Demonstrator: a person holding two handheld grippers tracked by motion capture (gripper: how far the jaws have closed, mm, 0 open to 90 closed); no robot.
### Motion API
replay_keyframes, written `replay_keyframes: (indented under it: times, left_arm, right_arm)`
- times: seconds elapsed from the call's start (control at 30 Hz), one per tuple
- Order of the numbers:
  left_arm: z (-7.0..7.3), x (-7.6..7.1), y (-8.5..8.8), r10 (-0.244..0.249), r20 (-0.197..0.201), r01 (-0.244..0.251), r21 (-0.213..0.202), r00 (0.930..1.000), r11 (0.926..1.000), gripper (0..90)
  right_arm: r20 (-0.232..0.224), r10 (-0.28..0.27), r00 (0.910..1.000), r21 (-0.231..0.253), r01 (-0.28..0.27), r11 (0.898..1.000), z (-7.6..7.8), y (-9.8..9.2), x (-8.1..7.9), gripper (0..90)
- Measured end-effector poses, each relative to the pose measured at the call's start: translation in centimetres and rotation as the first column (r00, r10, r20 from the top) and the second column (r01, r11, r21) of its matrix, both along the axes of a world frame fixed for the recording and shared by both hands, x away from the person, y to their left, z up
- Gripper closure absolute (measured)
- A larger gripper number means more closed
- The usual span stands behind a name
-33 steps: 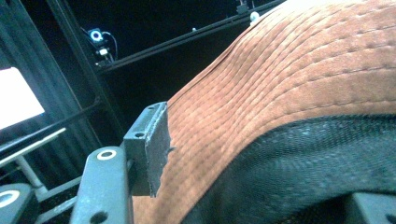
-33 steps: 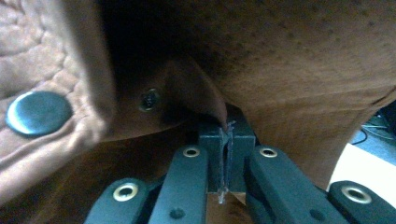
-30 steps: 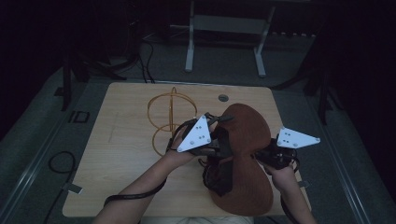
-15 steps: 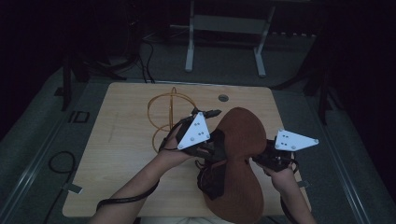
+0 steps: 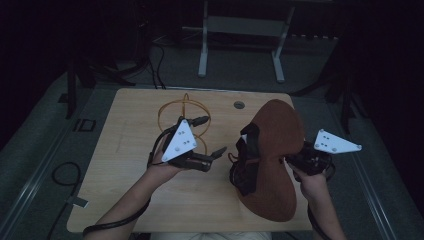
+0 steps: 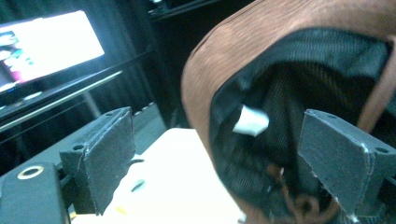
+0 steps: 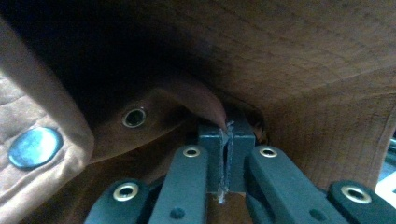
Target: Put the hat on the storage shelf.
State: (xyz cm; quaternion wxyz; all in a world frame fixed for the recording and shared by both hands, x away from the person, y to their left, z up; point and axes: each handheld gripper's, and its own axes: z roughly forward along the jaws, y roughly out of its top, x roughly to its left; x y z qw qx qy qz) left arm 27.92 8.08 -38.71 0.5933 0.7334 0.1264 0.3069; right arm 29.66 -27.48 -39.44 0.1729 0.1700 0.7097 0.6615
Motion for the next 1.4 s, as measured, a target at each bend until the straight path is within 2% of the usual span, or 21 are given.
replay_keyframes:
  times: [0.13, 0.17, 0.2, 0.37, 0.5, 0.57, 0.63, 0.73, 0.8, 0.9, 0.97, 1.07, 1.2, 1.27, 1.33, 1.37, 1.4]
  left_arm:
    - [-0.8, -0.5, 1.9, 0.039, -0.017, -0.039, -0.014, 0.9991, 0.9991, 11.9]
    - [-0.8, -0.5, 1.9, 0.039, -0.017, -0.039, -0.014, 0.9991, 0.9991, 12.1]
    - [-1.2, -0.8, 2.7, 0.051, -0.023, -0.051, -0.016, 0.9984, 0.9985, 12.1]
    - [-2.2, -1.8, 4.8, 0.087, -0.029, -0.088, -0.023, 0.9958, 0.9958, 12.1]
    - [-3.2, -2.7, 6.8, 0.13, -0.036, -0.131, -0.037, 0.9908, 0.9906, 12.1]
    - [-4.1, -3.2, 8.0, 0.171, -0.033, -0.172, -0.054, 0.9847, 0.9835, 12.1]
    - [-5.2, -3.6, 9.3, 0.205, -0.052, -0.208, -0.08, 0.9774, 0.9748, 12.1]
    - [-7.2, -4.1, 11.1, 0.247, -0.093, -0.255, -0.089, 0.9645, 0.9627, 12.1]
    - [-8.6, -4.5, 12.1, 0.275, -0.121, -0.287, -0.097, 0.9538, 0.953, 12.1]
    - [-10.6, -5.1, 13.6, 0.322, -0.149, -0.339, -0.108, 0.9348, 0.9344, 12.1]
    - [-11.9, -5.5, 14.5, 0.355, -0.165, -0.376, -0.119, 0.9201, 0.9189, 12.1]
    - [-13.5, -5.9, 15.4, 0.389, -0.195, -0.416, -0.122, 0.9003, 0.9011, 12.2]
    - [-14.1, -6.4, 16.4, 0.405, -0.211, -0.436, -0.124, 0.8895, 0.8915, 12.2]
    - [-14.4, -6.5, 16.9, 0.412, -0.216, -0.444, -0.133, 0.8854, 0.8858, 12.6]
    - [-14.7, -6.5, 17.3, 0.421, -0.228, -0.458, -0.14, 0.8778, 0.878, 12.7]
    - [-14.7, -6.5, 17.3, 0.421, -0.228, -0.458, -0.14, 0.8778, 0.878, 12.7]
    - [-14.9, -6.5, 17.5, 0.428, -0.234, -0.466, -0.143, 0.8731, 0.8732, 12.7]
  right_arm:
    - [-0.002, -0.024, 0.9997, 0.015, 0.024, 1.0, 0.2, -0.4, 0.8, 88.0]
    - [-0.002, -0.024, 0.9997, 0.015, 0.024, 1.0, 0.2, -0.4, 0.8, 88.0]
    - [-0.001, -0.028, 0.9996, 0.014, 0.028, 1.0, 0.3, -0.5, 1.1, 88.0]
    - [0.008, -0.058, 0.9983, 0.016, 0.058, 0.998, 1.5, -0.2, 2.7, 88.0]
    - [0.02, -0.078, 0.9968, 0.011, 0.078, 0.997, 2.7, 0.3, 4.1, 88.0]
    - [0.025, -0.091, 0.9955, 0.011, 0.091, 0.996, 3.4, 0.6, 4.9, 88.0]
    - [0.031, -0.098, 0.9947, 0.013, 0.097, 0.995, 4.1, 0.9, 5.8, 88.0]
    - [0.042, -0.107, 0.9934, 0.015, 0.107, 0.994, 5.4, 1.6, 7.3, 88.0]
    - [0.046, -0.109, 0.9929, 0.014, 0.109, 0.994, 6.2, 2.3, 8.2, 88.0]
    - [0.05, -0.098, 0.9939, 0.022, 0.097, 0.995, 7.4, 3.6, 9.4, 88.0]
    - [0.06, -0.086, 0.9945, 0.025, 0.085, 0.996, 8.3, 4.7, 10.0, 87.9]
    - [0.068, -0.075, 0.9948, 0.011, 0.075, 0.997, 9.3, 6.6, 11.0, 87.9]
    - [0.05, -0.043, 0.9978, 0.007, 0.043, 0.999, 10.0, 9.4, 12.2, 87.9]
    - [0.046, -0.026, 0.9986, 0.0, 0.026, 1.0, 10.2, 10.9, 12.5, 87.9]
    - [0.033, 0.005, 0.9994, 0.006, -0.005, 1.0, 10.3, 12.4, 12.8, 87.8]
    - [0.033, 0.005, 0.9994, 0.006, -0.005, 1.0, 10.3, 12.4, 12.8, 87.8]
    - [0.025, 0.017, 0.9995, 0.001, -0.017, 1.0, 10.3, 13.2, 12.9, 87.8]
